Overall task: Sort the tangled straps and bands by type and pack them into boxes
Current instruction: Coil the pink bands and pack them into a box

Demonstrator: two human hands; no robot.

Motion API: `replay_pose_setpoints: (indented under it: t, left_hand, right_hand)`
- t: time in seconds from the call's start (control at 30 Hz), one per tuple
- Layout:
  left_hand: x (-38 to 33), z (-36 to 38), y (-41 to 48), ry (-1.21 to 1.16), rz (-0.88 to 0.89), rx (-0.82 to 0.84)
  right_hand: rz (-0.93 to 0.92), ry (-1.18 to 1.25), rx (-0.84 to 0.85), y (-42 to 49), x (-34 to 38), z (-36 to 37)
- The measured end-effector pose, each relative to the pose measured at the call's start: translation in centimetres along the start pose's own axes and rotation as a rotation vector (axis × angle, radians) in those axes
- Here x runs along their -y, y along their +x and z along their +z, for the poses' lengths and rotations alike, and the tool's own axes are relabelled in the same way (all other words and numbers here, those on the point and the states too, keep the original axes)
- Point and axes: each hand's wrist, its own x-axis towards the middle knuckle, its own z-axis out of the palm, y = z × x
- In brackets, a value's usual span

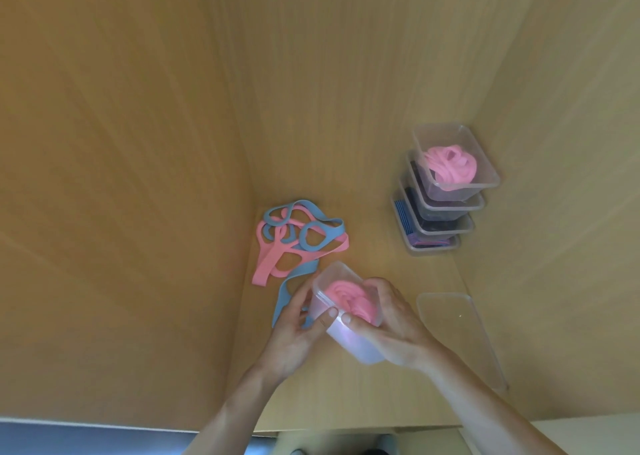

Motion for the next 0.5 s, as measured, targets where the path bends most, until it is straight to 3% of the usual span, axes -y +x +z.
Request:
replay_pose_setpoints:
  t: [0.2, 0.5]
  left_hand:
    - [0.6, 0.1, 0.2, 0.004, -0.006, 0.005]
    - [1.4, -0.1, 0.2, 0.011, -0.013, -0.011]
  right_hand:
    - [0.070, 0.069, 0.004, 0.0, -0.2, 0.2]
    - [0.029, 0.003, -0.006, 0.3, 0.0, -0.3]
